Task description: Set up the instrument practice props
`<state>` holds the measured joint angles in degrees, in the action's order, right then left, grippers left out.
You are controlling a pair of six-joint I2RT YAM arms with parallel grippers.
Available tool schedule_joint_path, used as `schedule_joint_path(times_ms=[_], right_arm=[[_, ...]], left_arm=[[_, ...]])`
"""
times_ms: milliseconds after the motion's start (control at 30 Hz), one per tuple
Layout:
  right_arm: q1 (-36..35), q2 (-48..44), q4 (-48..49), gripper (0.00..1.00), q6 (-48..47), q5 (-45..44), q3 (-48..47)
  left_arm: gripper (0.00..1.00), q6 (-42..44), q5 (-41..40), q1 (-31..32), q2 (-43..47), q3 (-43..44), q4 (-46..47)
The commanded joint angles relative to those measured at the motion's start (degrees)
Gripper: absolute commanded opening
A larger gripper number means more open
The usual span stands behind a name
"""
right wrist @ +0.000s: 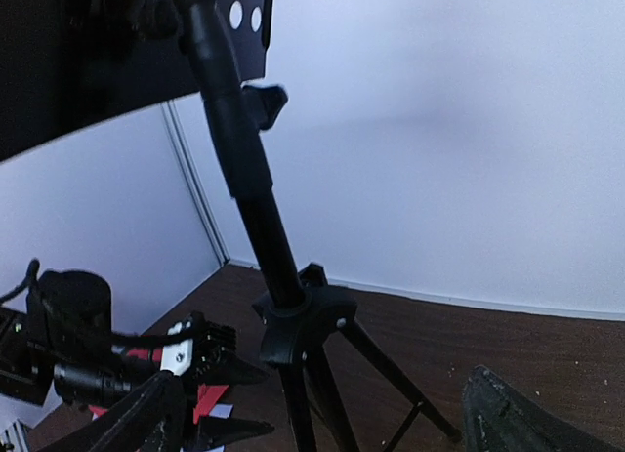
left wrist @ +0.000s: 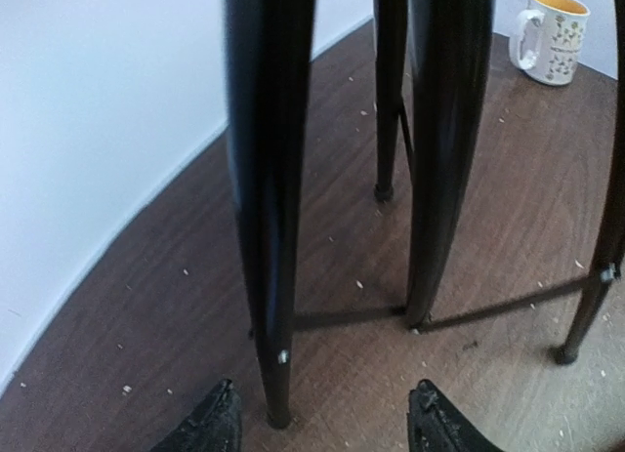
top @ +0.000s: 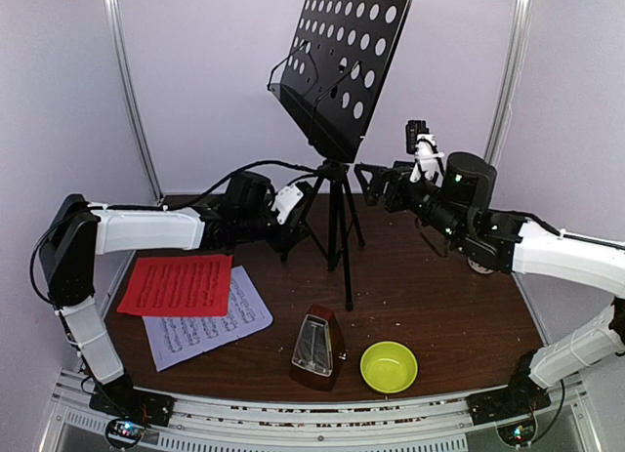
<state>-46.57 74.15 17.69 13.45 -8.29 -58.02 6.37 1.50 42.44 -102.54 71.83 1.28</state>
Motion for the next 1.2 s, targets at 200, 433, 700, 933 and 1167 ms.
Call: schedule_joint_path(times_ms=[200, 433, 700, 933, 1167], right_arm=[[0.31, 0.84, -7.47, 0.99, -2.87, 11.76, 4.59], [0.3, 5.7, -8.39, 0.92, -1.6, 11.59, 4.85], [0.25, 11.35, -6.62, 0.89, 1.16, 9.91, 3.63], [-0.02, 15.43, -6.82, 0.81, 0.32, 7.43, 0.02], [-0.02, 17.82, -9.82, 0.63, -1.84, 1.04, -2.69]], left_arm=[[0.6, -4.17, 16.41, -8.61, 3.01, -4.37, 1.49], [0.59, -1.18, 20.72, -9.09, -2.41, -0.26, 2.22], [0.58, 0.67, 21.55, -9.12, -9.45, 7.92, 3.28], [0.54, 0.42, 24.36, -9.04, -14.22, 13.36, 2.87], [0.38, -0.86, 24.27, -9.12, -12.32, 9.61, 6.17]])
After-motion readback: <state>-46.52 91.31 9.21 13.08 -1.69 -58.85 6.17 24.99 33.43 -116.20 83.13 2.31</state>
